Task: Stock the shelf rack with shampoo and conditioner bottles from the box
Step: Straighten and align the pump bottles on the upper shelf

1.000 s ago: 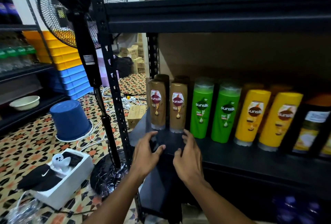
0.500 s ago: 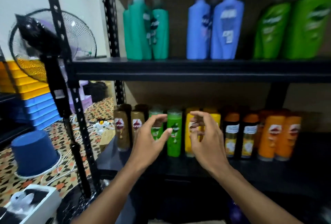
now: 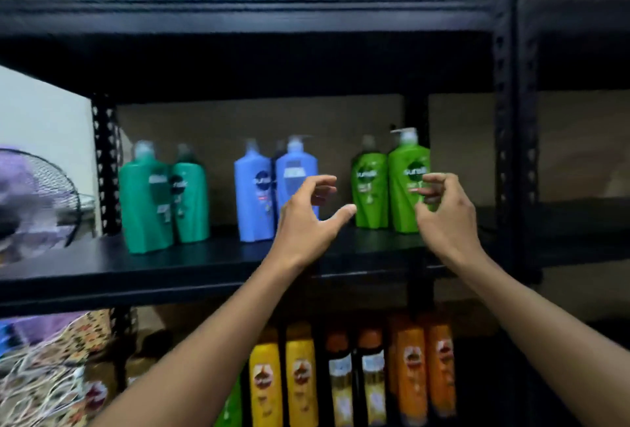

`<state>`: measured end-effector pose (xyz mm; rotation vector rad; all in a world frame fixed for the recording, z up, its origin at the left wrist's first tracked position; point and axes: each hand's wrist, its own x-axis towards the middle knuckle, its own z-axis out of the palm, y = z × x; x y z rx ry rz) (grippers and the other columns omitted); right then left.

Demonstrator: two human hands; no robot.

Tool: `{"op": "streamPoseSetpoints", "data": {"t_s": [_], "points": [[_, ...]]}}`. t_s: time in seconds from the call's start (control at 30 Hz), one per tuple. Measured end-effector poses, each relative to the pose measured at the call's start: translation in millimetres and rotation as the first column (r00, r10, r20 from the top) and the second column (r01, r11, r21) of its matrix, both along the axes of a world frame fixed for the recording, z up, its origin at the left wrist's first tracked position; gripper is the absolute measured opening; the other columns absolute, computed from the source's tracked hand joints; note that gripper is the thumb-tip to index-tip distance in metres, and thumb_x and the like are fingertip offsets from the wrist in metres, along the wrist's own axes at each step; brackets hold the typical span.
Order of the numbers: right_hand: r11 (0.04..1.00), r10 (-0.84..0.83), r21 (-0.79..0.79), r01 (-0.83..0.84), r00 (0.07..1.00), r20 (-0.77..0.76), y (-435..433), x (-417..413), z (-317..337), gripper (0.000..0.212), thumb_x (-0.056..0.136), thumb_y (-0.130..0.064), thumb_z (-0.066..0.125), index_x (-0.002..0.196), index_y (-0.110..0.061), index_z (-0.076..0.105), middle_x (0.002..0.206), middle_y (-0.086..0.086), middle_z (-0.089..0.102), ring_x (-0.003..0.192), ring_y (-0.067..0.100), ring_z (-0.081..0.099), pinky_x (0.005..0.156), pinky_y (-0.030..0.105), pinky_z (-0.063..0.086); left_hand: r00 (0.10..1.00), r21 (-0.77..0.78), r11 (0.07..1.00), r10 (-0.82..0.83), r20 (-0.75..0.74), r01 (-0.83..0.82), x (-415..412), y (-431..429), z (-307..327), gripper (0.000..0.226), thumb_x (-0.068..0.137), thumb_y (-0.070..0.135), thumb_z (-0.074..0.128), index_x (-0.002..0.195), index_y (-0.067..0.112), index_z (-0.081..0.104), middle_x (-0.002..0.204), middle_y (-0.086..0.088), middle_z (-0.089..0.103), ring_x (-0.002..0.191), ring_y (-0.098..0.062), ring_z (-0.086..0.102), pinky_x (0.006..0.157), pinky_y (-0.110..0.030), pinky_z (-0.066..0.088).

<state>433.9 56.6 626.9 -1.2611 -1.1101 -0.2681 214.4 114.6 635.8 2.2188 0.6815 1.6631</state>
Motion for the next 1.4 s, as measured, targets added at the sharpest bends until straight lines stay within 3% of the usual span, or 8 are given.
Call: {"op": "streamPoseSetpoints", "data": {"t_s": [0.1, 0.37, 0.5, 0.6, 0.77, 0.9, 1.17, 1.4], "points": [[0.987, -0.022, -0.161, 0.013, 0.998, -0.055, 32, 47, 5, 0.049, 0.087, -0.013, 0.065, 0.133, -0.020, 0.046, 0.121, -0.001, 0.062, 0.114, 0.023, 0.059, 0.098, 0.039, 0.048, 0.999, -0.111, 0.994, 0.014, -0.040, -0.018, 53, 37, 13, 0.054, 0.079, 0.034, 0.086, 0.125, 0.021, 0.060, 0.118, 0.003, 0.067, 0.113, -0.012, 0.062, 0.104, -0.034, 0.049], [0.940, 0.064, -0.311, -0.136, 0.971, -0.231, 80, 96, 8, 0.093, 0.079, -0.039, 0.083, 0.147, -0.024, 0.022, 0.148, 0.011, 0.043, 0.135, 0.032, 0.043, 0.109, 0.041, 0.037, 0.985, -0.282, 0.947, 0.125, -0.120, -0.154, 126, 131, 31, 0.075, 0.078, 0.036, 0.087, 0.139, 0.017, 0.048, 0.134, -0.004, 0.059, 0.124, -0.021, 0.057, 0.100, -0.029, 0.044], [0.907, 0.108, -0.365, -0.210, 0.954, -0.281, 89, 99, 10, 0.110, 0.067, -0.054, 0.088, 0.147, -0.027, 0.019, 0.149, 0.007, 0.046, 0.135, 0.031, 0.046, 0.109, 0.039, 0.038, 0.995, -0.437, 0.896, 0.052, -0.084, -0.084, 145, 161, 31, 0.099, 0.067, 0.035, 0.094, 0.144, 0.018, 0.034, 0.138, -0.007, 0.056, 0.126, -0.024, 0.056, 0.108, -0.039, 0.046], [0.891, 0.104, -0.401, -0.215, 0.954, -0.281, 94, 105, 9, 0.109, 0.065, -0.053, 0.090, 0.145, -0.028, 0.021, 0.142, 0.002, 0.054, 0.128, 0.027, 0.053, 0.108, 0.038, 0.043, 0.999, -0.513, 0.858, -0.023, 0.025, 0.032, 165, 172, 26, 0.088, 0.063, 0.021, 0.097, 0.126, 0.020, 0.036, 0.125, -0.008, 0.065, 0.108, -0.022, 0.067, 0.095, -0.041, 0.057], [0.896, 0.114, -0.387, -0.218, 0.955, -0.274, 98, 111, 5, 0.088, 0.067, -0.045, 0.091, 0.135, -0.025, 0.040, 0.128, -0.002, 0.062, 0.117, 0.020, 0.060, 0.103, 0.037, 0.048, 0.998, -0.451, 0.891, 0.057, -0.006, -0.054, 181, 171, 23, 0.048, 0.069, 0.023, 0.093, 0.110, 0.010, 0.073, 0.104, -0.004, 0.075, 0.081, -0.010, 0.066, 0.058, -0.011, 0.047], [0.905, 0.094, -0.383, -0.184, 0.966, -0.242, 94, 109, 4, 0.080, 0.068, -0.044, 0.091, 0.132, -0.021, 0.048, 0.129, 0.001, 0.065, 0.116, 0.022, 0.062, 0.102, 0.039, 0.050, 0.957, -0.400, 0.870, 0.254, -0.139, -0.289, 169, 151, 25, 0.092, 0.037, 0.072, 0.082, 0.113, 0.020, 0.071, 0.114, -0.002, 0.074, 0.109, -0.022, 0.068, 0.087, -0.028, 0.054], [0.887, 0.042, -0.450, -0.102, 0.989, -0.141, 80, 97, 6, 0.083, 0.075, -0.057, 0.080, 0.138, -0.015, 0.045, 0.135, 0.008, 0.061, 0.122, 0.033, 0.058, 0.100, 0.041, 0.048, 0.930, -0.314, 0.878, 0.318, -0.184, -0.362, 101, 89, 19, 0.088, 0.038, 0.075, 0.081, 0.108, 0.024, 0.066, 0.101, 0.007, 0.072, 0.094, -0.015, 0.068, 0.088, -0.033, 0.056], [0.877, 0.054, -0.471, -0.091, 0.994, -0.091, 98, 123, -8, 0.136, 0.025, -0.103, 0.058, 0.135, -0.023, 0.054, 0.126, 0.001, 0.068, 0.112, 0.027, 0.066, 0.097, 0.045, 0.054, 0.867, -0.269, 0.825, 0.471, -0.162, -0.498, 14, 64, 15, 0.081, 0.037, 0.076, 0.072, 0.102, 0.028, 0.067, 0.092, 0.011, 0.074, 0.090, -0.015, 0.069, 0.086, -0.031, 0.056]]}}
